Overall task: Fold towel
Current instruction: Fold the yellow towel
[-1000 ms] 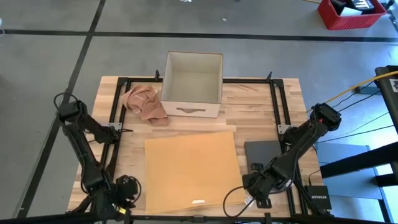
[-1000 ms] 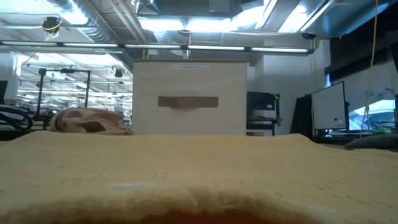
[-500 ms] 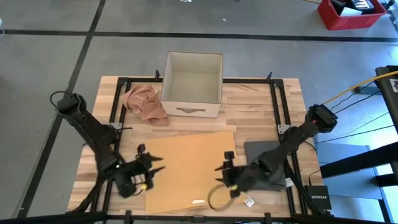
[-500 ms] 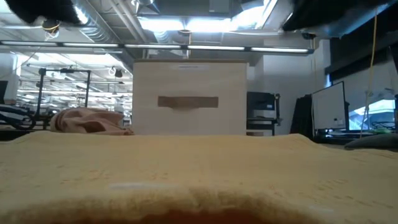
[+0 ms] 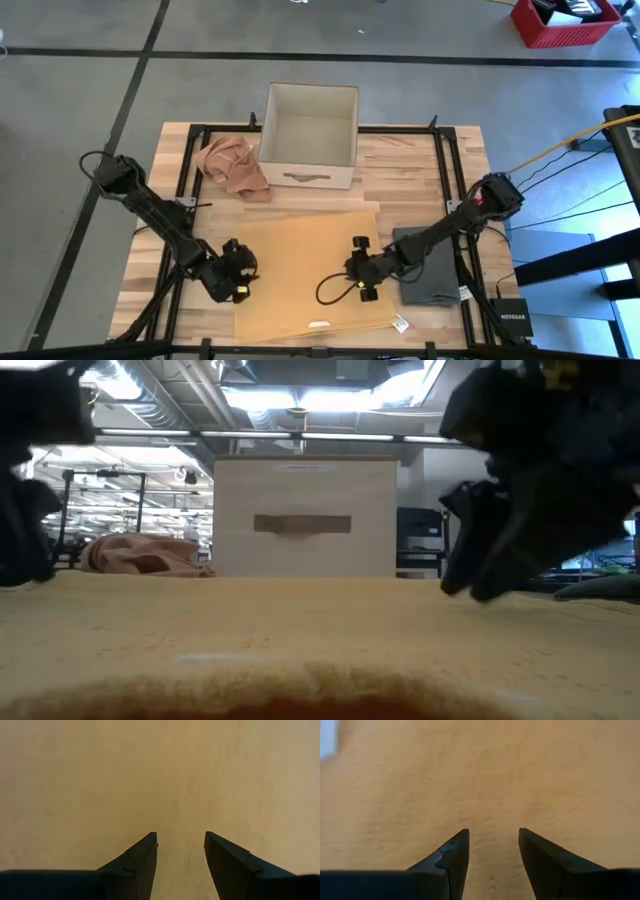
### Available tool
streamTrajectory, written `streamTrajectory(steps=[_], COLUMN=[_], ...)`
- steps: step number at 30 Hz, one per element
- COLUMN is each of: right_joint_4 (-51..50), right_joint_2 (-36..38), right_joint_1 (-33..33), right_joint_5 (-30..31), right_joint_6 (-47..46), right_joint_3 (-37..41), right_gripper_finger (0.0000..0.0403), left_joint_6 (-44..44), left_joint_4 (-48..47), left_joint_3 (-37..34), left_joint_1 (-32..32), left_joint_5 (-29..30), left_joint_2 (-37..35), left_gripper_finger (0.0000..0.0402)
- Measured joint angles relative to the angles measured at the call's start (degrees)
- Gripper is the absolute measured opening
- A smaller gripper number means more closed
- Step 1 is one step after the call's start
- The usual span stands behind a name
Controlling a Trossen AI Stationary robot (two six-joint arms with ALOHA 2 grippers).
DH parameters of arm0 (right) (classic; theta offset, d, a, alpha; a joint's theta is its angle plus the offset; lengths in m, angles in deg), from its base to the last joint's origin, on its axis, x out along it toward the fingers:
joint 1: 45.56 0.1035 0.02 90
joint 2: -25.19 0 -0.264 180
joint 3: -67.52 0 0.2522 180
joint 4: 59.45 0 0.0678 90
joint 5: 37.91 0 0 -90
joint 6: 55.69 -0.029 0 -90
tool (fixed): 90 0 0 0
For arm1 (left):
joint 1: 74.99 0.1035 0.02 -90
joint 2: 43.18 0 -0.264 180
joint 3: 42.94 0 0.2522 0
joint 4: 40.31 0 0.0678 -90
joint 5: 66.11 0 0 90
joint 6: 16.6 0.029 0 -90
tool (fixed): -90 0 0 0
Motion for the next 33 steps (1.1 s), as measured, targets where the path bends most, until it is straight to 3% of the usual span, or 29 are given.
streamTrajectory(steps=[5, 12, 21, 23, 29, 33], right_joint_4=[-0.90, -4.68, -10.88, -9.80, -2.20, 1.58], right_joint_2=[-1.15, -1.15, 1.67, 1.63, 1.65, 1.67], right_joint_1=[0.05, 0.02, -0.04, -0.04, 0.06, -0.89], right_joint_5=[-1.01, -5.02, -5.12, -2.22, 15.68, 16.49], right_joint_6=[-3.14, -7.57, -5.60, -5.25, -2.67, -2.49], right_joint_3=[0.06, -1.26, -9.33, -10.97, -12.61, -12.70], right_gripper_finger=[0.0174, 0.0174, 0.0174, 0.0174, 0.0174, 0.0174], left_joint_6=[-2.61, -6.85, 1.90, 4.85, 9.70, 13.29], left_joint_4=[-4.27, -13.98, -12.78, -9.34, -3.30, -0.46], left_joint_3=[-0.47, 0.19, 6.74, 6.89, 6.97, 6.97], left_joint_1=[-0.01, -0.28, -0.26, -0.28, 1.26, 3.25], left_joint_5=[-6.02, -8.33, -9.68, -8.63, -5.29, -5.06], left_joint_2=[1.03, -0.10, -4.48, -4.60, -4.29, -4.20], left_gripper_finger=[0.0157, 0.0156, 0.0157, 0.0157, 0.0157, 0.0176])
